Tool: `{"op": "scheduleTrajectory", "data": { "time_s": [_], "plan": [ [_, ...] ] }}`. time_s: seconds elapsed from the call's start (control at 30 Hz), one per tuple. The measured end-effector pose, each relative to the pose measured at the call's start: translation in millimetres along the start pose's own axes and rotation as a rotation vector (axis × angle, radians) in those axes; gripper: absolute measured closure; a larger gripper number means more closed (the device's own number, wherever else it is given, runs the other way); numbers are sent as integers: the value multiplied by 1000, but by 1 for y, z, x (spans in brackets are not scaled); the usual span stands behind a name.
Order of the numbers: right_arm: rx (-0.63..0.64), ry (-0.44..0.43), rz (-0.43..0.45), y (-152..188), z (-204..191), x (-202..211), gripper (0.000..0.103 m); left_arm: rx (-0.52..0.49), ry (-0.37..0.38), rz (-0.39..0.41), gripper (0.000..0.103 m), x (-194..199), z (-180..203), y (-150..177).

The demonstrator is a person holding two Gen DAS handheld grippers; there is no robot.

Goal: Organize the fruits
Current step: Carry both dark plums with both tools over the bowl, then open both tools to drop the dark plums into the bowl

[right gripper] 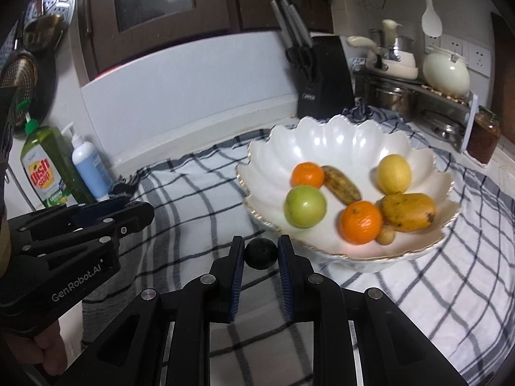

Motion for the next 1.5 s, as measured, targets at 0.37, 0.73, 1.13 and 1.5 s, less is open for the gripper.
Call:
{"op": "scheduleTrajectory", "data": {
  "time_s": [0.37,0.73,1.13,1.5],
  "plan": [
    [-44,57,56,-20,49,24,81,-56,45,29,74,5,47,-23],
    [-64,108,80,-42,98,24,81,-77,80,37,74,-14,82,-51],
    [-75,136,62,-56,134,-8,81,-76,78,21,74,-53,100,-73],
    [-55,122,-3,-59,146,-49,81,-37,55,-16,74,-92,96,-78]
  ]
}}
Point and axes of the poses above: each gripper's, at about its wrist camera, not at the fingertips, and x roughly against the way its jaws point, z to its right, y to its underside, the point moved 6 cm from there along -x, roughly the way its jaws point, and after that the axes turned 8 degrees about x, right-handed, at the moved point
